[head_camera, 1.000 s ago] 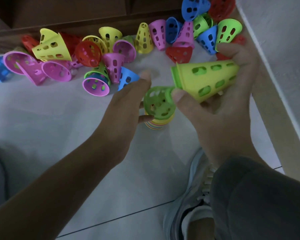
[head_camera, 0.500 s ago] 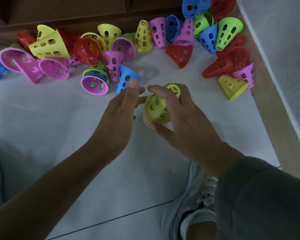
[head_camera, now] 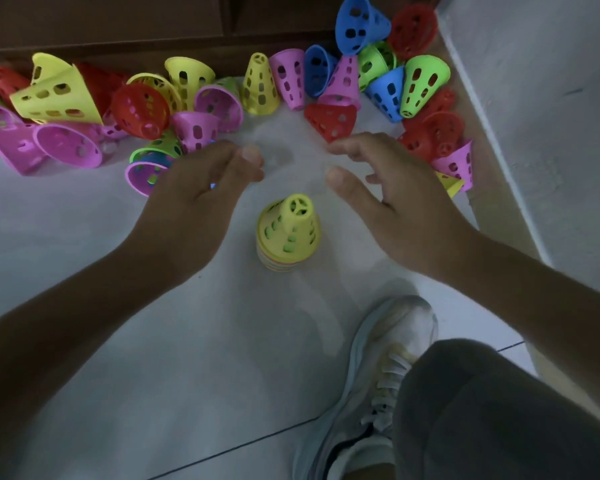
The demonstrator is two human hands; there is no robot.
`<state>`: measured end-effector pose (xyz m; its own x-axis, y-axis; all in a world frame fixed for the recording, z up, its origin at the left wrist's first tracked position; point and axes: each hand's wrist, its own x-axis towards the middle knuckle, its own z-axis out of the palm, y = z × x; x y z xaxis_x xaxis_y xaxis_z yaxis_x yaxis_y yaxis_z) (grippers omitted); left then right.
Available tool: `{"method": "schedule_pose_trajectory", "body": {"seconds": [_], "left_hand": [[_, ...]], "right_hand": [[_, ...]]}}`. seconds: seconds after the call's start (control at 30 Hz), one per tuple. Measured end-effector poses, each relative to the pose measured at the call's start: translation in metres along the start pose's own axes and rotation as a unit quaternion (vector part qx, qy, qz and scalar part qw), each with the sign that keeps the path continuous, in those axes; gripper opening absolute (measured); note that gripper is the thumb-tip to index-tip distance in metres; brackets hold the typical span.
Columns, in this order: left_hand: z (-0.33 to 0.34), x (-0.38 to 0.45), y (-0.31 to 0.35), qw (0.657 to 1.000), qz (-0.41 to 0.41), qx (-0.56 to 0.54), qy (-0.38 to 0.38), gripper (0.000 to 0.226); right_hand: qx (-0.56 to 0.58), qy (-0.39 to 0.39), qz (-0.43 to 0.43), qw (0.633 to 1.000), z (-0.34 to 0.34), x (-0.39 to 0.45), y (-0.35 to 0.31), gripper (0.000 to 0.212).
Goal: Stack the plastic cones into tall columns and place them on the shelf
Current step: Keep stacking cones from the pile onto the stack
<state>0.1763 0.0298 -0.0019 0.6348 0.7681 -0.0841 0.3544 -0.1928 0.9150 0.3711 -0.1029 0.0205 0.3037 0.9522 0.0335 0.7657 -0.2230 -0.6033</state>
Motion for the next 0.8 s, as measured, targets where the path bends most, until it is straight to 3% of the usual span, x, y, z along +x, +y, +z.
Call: {"method": "schedule_pose_trajectory", "body": {"seconds": [0.2,0.33,0.43,0.57,0.8], "left_hand": [[0.009,0.044,0.008,0.995,0.026,0.087,-0.05,0.06],[0.028,0.072,0.011,0.989,0.05,0.101,-0.095,0.035],[0.038,0.094,0.008,0.971,0.083,0.176,-0.138,0.018],[0.046,0.125,0.006,0.938,0.141,0.271,-0.161,0.033],[0.066,0.167,-0.009,0.872,0.177,0.401,-0.219,0.062]], "right_hand": [[-0.099,-0.018,0.108,0.989,-0.035,0.031,0.075,0.04],[-0.142,-0.03,0.162,0.976,-0.051,0.037,0.111,0.062],[-0.177,-0.069,0.183,0.965,-0.055,0.035,0.132,0.084],[-0.223,-0.137,0.217,0.94,-0.046,0.031,0.148,0.116],[-0.325,-0.162,0.173,0.915,-0.041,0.026,0.154,0.131]]}}
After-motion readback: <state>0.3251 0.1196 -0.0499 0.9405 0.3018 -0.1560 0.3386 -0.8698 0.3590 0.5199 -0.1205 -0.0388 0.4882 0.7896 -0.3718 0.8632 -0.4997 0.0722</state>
